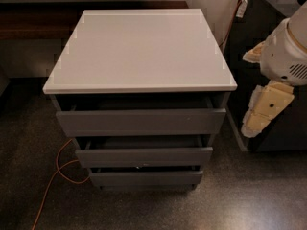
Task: Pick green can from bottom drawer and place on counter
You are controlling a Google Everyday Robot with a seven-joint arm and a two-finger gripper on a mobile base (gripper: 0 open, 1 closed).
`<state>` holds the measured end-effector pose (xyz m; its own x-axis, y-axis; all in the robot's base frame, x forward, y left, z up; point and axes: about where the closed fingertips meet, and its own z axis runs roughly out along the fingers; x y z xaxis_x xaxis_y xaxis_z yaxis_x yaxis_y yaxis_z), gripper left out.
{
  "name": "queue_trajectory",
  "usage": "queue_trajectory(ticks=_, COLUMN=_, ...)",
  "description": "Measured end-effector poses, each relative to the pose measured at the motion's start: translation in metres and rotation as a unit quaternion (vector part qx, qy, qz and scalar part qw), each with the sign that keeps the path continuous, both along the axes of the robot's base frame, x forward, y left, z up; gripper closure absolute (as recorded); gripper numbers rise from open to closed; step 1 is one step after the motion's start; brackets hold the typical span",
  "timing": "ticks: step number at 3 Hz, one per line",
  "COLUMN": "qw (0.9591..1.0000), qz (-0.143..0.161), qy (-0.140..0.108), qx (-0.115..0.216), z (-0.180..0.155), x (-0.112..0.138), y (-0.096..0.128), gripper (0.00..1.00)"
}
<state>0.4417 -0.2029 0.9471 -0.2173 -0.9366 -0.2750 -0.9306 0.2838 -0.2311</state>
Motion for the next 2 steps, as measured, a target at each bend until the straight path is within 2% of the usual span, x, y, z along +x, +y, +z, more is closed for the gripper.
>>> queue_trajectory(ticks=1, qw=0.9994, qz=-0.004, qy=0.009, qx=0.032, z=-0.033, x=0.004, y=0.007, gripper=0.00)
queue_trajectory(ticks=2, qw=0.9952, qz=-0.021, qy=0.035, qx=0.089, z=-0.097, x=0.013, y=0.030, gripper=0.00)
